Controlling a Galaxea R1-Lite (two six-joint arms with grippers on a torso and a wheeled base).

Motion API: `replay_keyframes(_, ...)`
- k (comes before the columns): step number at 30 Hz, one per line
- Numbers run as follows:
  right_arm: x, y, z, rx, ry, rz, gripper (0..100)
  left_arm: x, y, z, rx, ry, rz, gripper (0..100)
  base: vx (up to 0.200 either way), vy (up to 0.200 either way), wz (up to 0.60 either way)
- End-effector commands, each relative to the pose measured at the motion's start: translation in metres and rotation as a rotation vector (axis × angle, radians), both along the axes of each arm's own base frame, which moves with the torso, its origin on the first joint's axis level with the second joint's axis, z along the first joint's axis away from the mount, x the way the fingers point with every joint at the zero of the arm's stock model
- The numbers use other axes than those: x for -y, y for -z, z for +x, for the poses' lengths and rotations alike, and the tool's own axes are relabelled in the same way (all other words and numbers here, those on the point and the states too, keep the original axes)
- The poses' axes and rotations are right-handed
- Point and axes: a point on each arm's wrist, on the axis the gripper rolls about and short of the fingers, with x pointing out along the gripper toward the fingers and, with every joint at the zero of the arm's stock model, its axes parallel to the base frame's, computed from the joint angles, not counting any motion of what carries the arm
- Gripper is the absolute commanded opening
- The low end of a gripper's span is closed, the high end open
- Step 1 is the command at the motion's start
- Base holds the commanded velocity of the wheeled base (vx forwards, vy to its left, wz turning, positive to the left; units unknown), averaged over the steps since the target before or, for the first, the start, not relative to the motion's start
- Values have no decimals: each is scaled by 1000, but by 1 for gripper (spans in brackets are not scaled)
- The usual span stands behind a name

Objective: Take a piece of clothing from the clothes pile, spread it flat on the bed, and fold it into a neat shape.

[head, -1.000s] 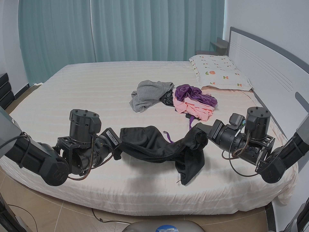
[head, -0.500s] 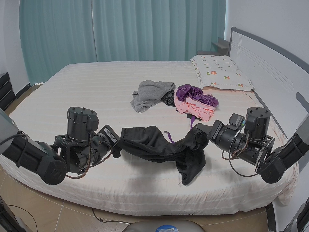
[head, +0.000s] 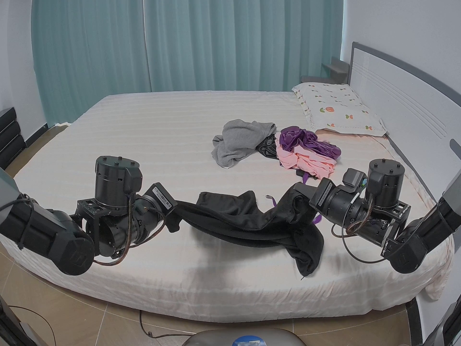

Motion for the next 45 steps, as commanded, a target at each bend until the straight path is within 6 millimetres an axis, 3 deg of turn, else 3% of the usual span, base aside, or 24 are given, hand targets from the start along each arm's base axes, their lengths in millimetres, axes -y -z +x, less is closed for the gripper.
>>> replay_keyframes(1, 0, -2, -1, 7, 1, 2, 0, -2, -9, -4, 26, 0, -14, 0, 0, 200, 0)
replay_keyframes(45, 6, -16, 6, 101, 135, -11, 0, -4, -15, -8, 45, 2, -23, 0, 0, 200, 0)
